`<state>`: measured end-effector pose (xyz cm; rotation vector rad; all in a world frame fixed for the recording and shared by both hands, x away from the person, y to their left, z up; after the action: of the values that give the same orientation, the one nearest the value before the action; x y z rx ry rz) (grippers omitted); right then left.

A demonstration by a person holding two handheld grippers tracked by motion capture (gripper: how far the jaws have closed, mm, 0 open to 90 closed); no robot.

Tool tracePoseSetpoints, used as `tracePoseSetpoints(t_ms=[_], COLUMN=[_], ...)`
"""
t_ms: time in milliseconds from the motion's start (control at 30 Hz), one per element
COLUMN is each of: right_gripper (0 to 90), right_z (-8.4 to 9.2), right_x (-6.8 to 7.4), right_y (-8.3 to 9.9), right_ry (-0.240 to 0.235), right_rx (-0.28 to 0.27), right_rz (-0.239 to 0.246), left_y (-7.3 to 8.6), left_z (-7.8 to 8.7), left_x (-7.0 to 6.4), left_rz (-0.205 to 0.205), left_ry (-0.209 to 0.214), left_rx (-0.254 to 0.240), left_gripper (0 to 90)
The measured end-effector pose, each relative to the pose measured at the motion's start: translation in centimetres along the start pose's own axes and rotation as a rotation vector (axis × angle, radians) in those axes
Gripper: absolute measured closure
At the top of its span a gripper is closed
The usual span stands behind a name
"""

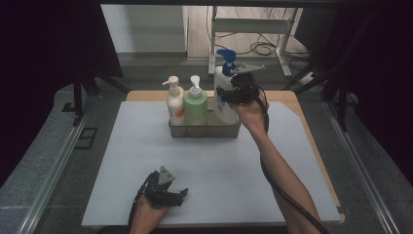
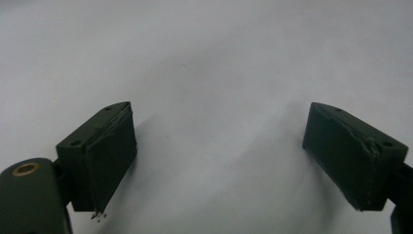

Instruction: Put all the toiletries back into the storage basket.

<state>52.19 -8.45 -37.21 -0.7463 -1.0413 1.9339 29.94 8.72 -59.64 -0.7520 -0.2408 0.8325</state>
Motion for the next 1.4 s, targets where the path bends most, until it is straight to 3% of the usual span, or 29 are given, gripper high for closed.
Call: tracePoseSetpoints(t_ms=[667,1400], right_gripper=[37.2,37.1], right_z=[-3.3,-5.5], right_x=[-0.4,0.3], right_y=[0.1,3.0], right_ry=[0.037,0.024], right_rx=[0.000,0.050], right_rz=[0.004,-0.005], left_y=[0.0,0.0], left_z=[0.0,0.0], left_x=[0.0,0.0], left_rz=[-0.003,0.000], left_ry=[-0.001,0.000], left_rx=[0.002,0.004], left_gripper=[11.7,11.6])
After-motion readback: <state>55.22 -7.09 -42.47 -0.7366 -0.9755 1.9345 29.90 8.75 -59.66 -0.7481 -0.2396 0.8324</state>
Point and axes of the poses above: each handheld gripper's, and its own axes: z roughly backward along the jaws, y roughly out of its underside, x roughly to its left, the point moved 10 cm from there along -z, roughly forward along the jaws, and after that the axes turned 5 degrees about y, right-handed, at the moved point
